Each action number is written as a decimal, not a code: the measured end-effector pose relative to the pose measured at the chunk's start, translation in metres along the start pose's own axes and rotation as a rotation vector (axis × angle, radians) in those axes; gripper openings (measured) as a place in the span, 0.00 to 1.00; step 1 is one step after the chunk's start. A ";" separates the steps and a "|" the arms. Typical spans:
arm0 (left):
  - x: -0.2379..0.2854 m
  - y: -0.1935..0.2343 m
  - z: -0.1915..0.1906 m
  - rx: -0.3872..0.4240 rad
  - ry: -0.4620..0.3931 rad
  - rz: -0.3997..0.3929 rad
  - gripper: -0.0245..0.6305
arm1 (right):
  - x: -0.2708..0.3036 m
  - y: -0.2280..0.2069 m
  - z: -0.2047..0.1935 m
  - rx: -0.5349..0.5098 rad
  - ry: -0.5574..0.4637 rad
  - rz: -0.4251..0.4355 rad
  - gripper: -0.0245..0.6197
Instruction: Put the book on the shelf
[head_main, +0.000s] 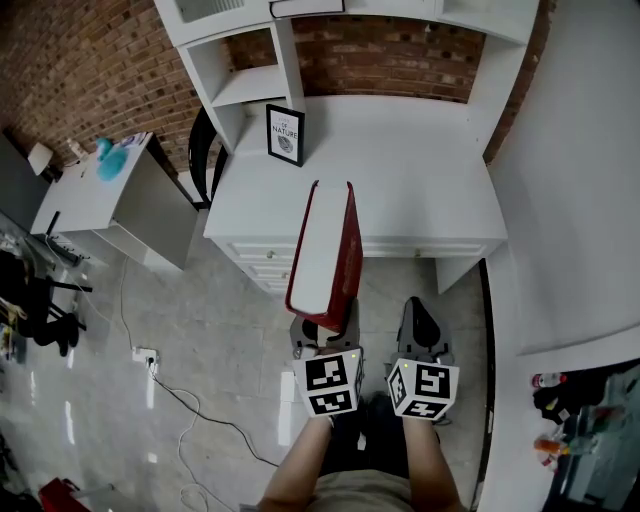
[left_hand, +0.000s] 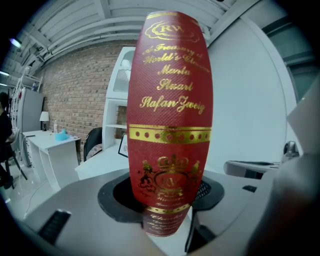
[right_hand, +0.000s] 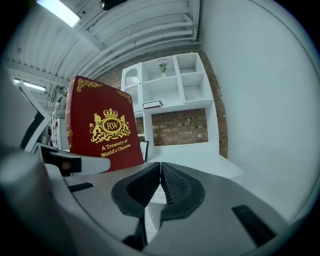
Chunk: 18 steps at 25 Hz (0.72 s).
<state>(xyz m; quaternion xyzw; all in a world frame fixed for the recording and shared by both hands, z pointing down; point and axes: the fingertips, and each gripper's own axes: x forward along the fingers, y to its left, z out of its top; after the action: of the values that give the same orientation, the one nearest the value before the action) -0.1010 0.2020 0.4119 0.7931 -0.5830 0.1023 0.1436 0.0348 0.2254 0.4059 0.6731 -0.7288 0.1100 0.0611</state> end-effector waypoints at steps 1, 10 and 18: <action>0.002 0.001 0.000 -0.002 0.002 0.002 0.41 | 0.002 0.000 0.000 0.000 0.001 0.001 0.06; 0.029 0.007 0.002 -0.011 0.014 0.017 0.41 | 0.032 -0.004 0.000 -0.007 0.022 0.018 0.06; 0.066 0.014 0.012 -0.022 0.020 0.059 0.41 | 0.077 -0.018 0.009 -0.005 0.027 0.047 0.06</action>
<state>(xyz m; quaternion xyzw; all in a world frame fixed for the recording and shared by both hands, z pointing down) -0.0950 0.1346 0.4243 0.7730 -0.6057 0.1078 0.1550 0.0464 0.1473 0.4174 0.6541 -0.7438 0.1185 0.0700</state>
